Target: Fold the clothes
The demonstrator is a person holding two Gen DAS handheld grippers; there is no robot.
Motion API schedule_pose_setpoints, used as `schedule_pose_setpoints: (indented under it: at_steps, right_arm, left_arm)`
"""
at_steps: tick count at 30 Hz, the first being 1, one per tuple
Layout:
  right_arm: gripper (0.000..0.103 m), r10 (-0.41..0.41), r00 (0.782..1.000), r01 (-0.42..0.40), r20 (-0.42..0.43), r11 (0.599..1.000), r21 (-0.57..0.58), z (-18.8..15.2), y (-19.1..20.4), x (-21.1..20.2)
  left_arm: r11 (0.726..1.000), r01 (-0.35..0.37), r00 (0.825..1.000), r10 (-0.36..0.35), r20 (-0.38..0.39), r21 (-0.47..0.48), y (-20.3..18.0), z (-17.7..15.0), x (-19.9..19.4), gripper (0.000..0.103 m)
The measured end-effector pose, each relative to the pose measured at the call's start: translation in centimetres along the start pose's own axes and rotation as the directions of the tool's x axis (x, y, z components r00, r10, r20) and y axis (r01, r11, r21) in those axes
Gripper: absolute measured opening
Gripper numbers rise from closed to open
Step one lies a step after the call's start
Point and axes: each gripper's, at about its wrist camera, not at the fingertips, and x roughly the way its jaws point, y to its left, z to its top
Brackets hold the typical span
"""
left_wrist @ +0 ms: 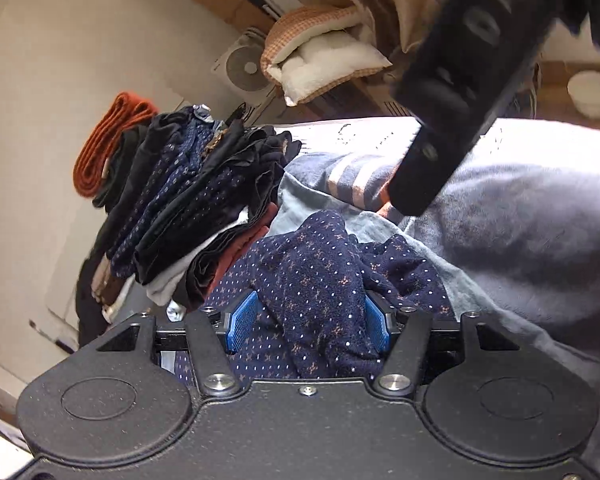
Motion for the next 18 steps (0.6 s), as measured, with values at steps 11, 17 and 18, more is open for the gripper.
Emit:
schedule_pose_setpoints:
  at_steps: [11,17,18]
  right_arm:
    - [0.084,-0.012,1.0,0.011,0.014,0.999,0.045,0.2,-0.9,-0.3]
    - [0.084,-0.016,1.0,0.015,0.014,0.999,0.051,0.1,-0.8,-0.1]
    - [0.084,-0.019,1.0,0.018,0.017,0.998,0.055,0.1,-0.8,-0.2]
  left_arm:
    - [0.926,0.087,0.996,-0.078,0.039,-0.368,7.0,-1.0,-1.5,0.012]
    - [0.896,0.152,0.988,-0.141,0.059,-0.417,8.1,-1.0,-2.2,0.012]
    - [0.907,0.151,0.988,-0.141,0.055,-0.392,7.3,-0.8,-2.0,0.012]
